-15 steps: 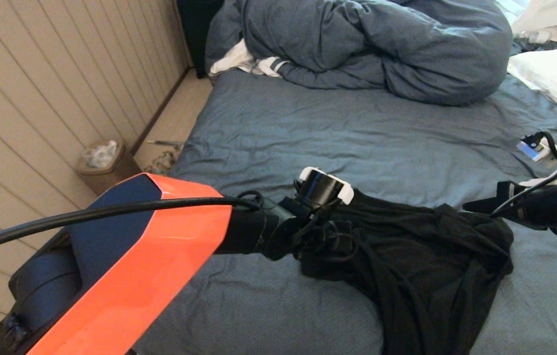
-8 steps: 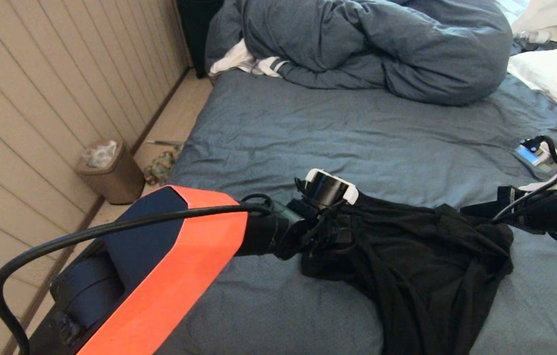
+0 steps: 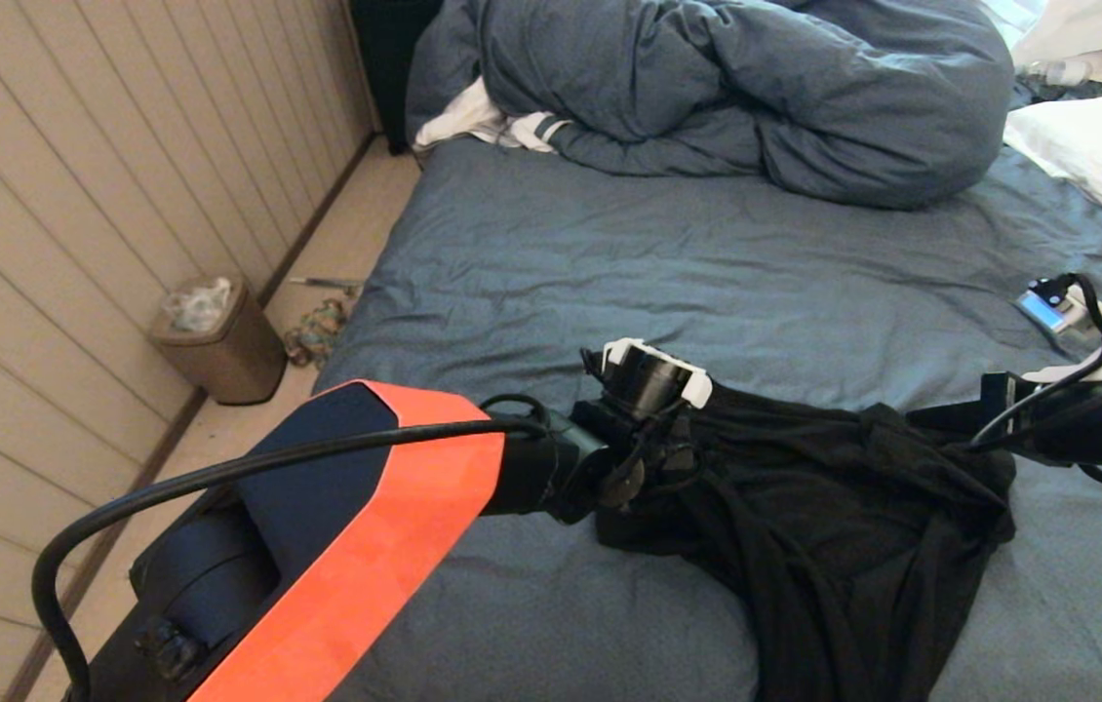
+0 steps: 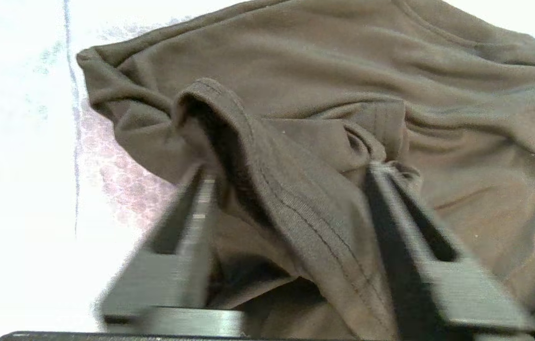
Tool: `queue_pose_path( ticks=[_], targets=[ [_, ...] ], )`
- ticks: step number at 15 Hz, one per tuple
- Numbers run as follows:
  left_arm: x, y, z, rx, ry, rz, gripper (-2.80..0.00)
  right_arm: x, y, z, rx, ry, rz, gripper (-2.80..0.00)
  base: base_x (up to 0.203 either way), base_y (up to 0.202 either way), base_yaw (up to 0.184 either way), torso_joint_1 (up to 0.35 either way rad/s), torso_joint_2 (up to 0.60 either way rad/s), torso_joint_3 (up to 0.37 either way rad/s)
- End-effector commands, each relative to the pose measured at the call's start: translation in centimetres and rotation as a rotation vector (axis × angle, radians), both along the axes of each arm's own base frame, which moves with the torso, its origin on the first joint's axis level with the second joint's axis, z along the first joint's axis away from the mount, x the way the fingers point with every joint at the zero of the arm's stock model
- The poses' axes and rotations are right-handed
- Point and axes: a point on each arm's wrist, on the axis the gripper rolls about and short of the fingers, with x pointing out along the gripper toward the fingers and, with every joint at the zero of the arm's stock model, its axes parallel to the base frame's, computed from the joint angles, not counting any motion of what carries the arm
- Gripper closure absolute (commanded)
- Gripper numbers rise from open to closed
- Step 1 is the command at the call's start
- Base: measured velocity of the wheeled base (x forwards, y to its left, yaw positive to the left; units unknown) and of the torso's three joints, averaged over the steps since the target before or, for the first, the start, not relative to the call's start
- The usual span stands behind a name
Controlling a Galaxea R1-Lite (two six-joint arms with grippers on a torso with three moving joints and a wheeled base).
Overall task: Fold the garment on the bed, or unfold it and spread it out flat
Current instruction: Unford the black T-shirt
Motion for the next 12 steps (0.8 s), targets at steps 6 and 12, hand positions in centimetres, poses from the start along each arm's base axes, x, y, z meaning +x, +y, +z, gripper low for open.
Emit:
queue_pose_path(
  ticks=[6, 12],
  targets=[
    [-0.5, 0.5, 1.7, -0.012, 0.007, -0.005, 0.00, 0.1, -0.1, 0.1, -0.004, -0.007, 0.001, 0.00, 0.000, 0.000, 0.000, 0.000, 0.00, 0.000],
    [-6.0, 3.9, 8.4, 0.038, 0.106, -0.021, 0.00, 0.2, -0.7, 0.8, -0.037, -0.044, 0.001, 0.00, 0.000, 0.000, 0.000, 0.000, 0.00, 0.000]
  ],
)
